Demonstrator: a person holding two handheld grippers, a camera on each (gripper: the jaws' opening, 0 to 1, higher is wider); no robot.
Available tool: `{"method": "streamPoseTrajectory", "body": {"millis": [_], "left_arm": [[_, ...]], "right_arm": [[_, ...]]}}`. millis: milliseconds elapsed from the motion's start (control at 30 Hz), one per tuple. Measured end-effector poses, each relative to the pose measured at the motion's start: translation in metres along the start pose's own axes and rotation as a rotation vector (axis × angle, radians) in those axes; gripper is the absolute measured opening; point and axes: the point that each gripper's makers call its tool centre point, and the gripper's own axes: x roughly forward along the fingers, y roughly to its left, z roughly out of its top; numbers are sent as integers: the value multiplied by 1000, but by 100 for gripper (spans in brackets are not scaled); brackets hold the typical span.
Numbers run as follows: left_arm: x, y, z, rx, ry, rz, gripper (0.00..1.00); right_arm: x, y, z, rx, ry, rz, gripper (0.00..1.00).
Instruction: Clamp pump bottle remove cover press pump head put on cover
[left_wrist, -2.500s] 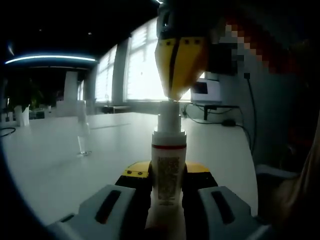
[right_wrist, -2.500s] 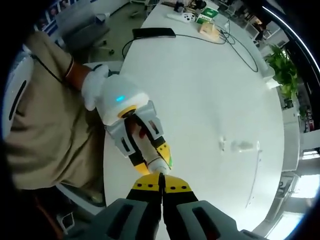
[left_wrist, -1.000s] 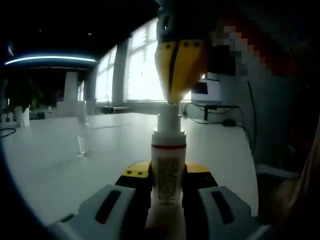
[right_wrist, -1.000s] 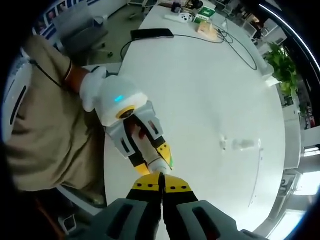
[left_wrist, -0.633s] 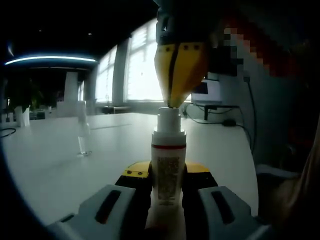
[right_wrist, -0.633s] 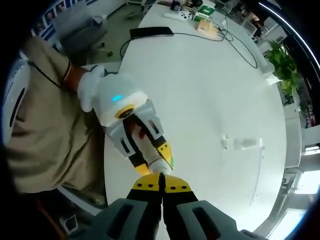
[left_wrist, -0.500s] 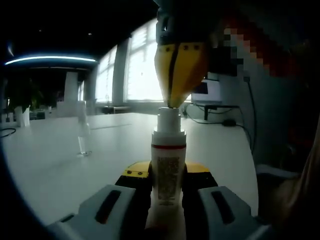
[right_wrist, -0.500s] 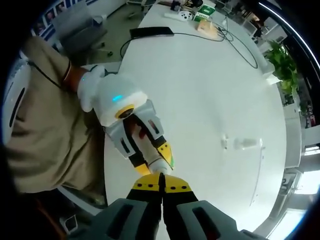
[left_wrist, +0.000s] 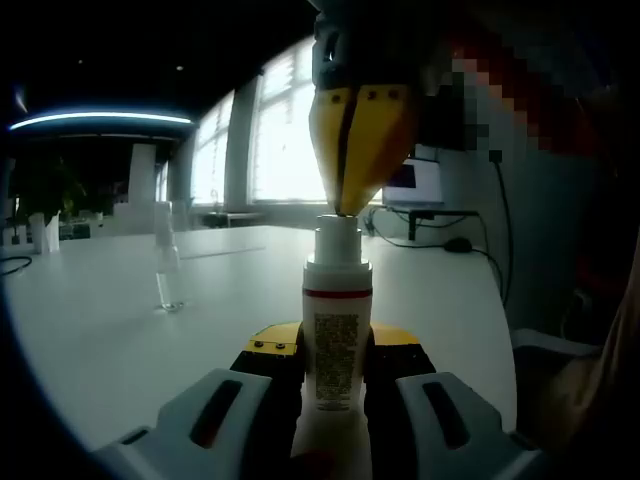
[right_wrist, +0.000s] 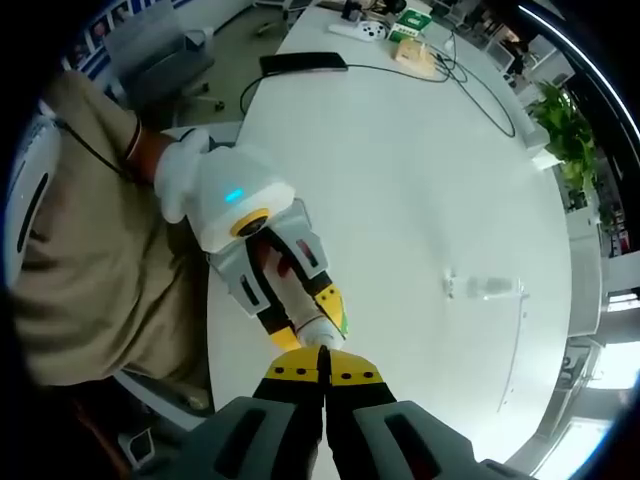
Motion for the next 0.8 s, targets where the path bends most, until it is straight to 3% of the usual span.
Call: {"method": "streamPoseTrajectory", "body": {"millis": [800], "left_arm": [[0,1,0,-1,1,-1,14]], "right_arm": [[-6,-2,1,-25,-29,-15,0]]}}
